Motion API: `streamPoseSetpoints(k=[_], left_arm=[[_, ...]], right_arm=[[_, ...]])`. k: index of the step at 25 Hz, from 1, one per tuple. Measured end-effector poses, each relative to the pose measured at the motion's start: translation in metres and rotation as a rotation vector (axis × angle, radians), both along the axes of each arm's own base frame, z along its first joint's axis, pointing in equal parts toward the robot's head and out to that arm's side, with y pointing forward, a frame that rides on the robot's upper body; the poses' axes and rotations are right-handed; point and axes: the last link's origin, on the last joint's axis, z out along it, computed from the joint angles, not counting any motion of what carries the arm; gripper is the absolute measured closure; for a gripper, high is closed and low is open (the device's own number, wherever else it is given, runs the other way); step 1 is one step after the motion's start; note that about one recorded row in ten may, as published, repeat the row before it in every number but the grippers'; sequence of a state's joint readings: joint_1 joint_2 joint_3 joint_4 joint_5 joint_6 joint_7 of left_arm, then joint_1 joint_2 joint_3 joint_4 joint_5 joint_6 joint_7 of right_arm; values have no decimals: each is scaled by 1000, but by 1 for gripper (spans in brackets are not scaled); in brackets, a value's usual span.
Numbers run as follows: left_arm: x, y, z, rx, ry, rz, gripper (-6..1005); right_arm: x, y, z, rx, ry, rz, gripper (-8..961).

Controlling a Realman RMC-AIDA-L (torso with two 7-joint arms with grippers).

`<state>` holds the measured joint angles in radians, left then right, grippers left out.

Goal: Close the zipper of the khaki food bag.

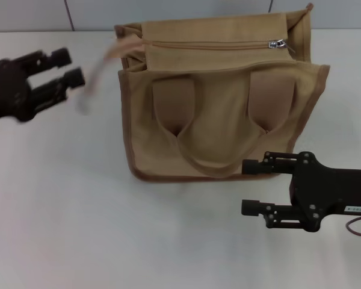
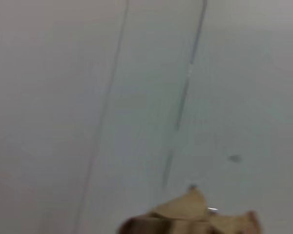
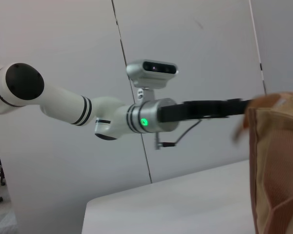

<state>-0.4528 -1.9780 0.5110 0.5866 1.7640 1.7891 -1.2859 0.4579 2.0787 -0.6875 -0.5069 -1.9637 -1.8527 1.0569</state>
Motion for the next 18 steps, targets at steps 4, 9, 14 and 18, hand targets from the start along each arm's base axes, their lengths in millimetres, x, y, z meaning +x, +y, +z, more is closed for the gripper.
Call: streamPoseSetpoints(k=[4, 9, 14, 18], left_arm=[[-1, -37, 1, -150, 11, -133, 385], [0, -49, -21, -267, 73, -193, 289], [5, -61, -60, -301, 103, -250, 194], [5, -63, -65, -304, 105, -250, 194]], right_arm=[[-3, -2, -8, -14, 18, 15, 272], [-3, -7, -16, -29, 14, 31, 272], [-2, -10, -24, -49, -13, 38, 272], [-2, -11, -26, -50, -15, 50, 273]])
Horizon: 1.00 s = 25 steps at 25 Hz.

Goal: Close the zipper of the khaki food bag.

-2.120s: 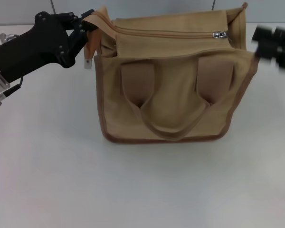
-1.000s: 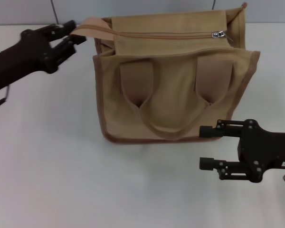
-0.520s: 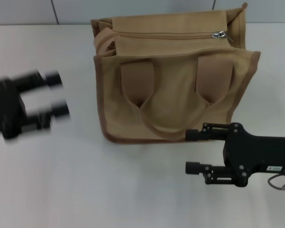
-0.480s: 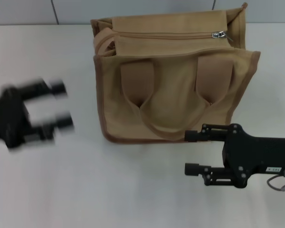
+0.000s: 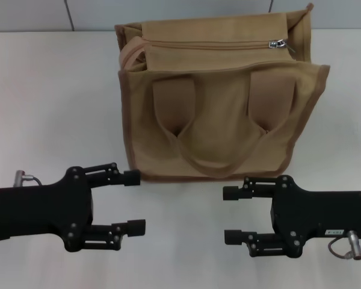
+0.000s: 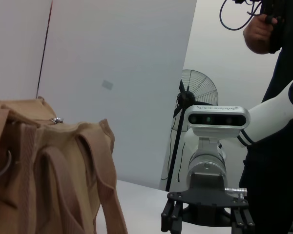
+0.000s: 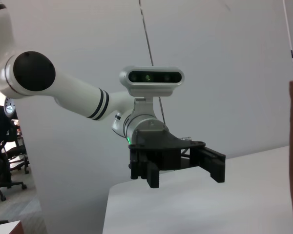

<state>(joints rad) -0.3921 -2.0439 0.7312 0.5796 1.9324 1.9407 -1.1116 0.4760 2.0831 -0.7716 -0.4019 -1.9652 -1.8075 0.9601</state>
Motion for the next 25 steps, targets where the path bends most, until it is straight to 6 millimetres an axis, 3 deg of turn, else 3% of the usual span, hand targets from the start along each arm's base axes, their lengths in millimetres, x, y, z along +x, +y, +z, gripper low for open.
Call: streamPoseSetpoints(k=[25], left_arm=[[-2, -5, -7, -29, 11, 9, 194]], right_arm=[[3, -2, -6, 56, 3, 18, 265]])
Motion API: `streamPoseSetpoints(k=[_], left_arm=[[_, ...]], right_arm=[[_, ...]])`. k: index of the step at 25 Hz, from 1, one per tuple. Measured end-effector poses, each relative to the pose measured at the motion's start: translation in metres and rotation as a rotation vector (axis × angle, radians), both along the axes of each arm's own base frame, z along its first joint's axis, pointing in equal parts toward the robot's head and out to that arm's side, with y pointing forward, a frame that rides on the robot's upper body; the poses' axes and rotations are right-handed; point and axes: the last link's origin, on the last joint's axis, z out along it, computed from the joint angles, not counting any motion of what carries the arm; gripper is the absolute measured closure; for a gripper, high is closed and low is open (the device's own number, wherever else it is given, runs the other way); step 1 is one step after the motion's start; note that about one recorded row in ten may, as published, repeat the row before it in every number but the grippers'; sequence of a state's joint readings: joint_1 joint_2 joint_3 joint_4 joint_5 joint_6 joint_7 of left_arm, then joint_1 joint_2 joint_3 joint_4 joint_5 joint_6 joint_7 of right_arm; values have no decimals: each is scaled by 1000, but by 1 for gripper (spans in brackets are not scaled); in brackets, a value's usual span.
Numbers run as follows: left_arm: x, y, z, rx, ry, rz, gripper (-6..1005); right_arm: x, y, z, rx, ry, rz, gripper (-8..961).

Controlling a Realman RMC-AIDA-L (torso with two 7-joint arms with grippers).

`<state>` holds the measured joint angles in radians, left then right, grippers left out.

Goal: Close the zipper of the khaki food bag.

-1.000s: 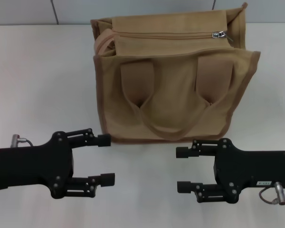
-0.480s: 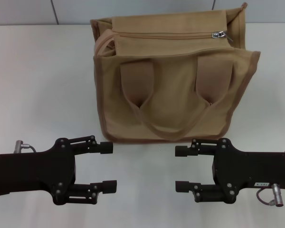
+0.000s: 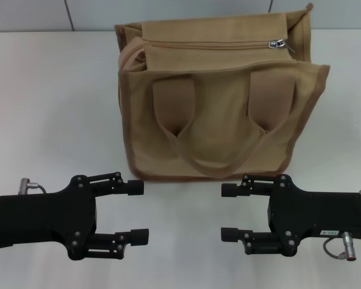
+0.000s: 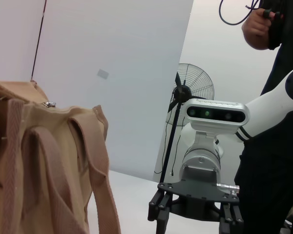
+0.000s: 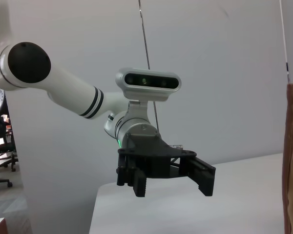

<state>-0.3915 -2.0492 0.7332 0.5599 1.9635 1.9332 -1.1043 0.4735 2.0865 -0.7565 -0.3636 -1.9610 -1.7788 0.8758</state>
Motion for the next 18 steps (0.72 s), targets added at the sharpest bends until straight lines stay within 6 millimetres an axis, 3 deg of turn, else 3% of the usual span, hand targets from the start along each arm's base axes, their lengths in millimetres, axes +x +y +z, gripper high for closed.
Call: streamPoseSetpoints(k=[18], left_arm=[[2, 1, -2, -1, -4, -2, 194]], right_arm=[[3, 1, -5, 0, -21, -21, 264]])
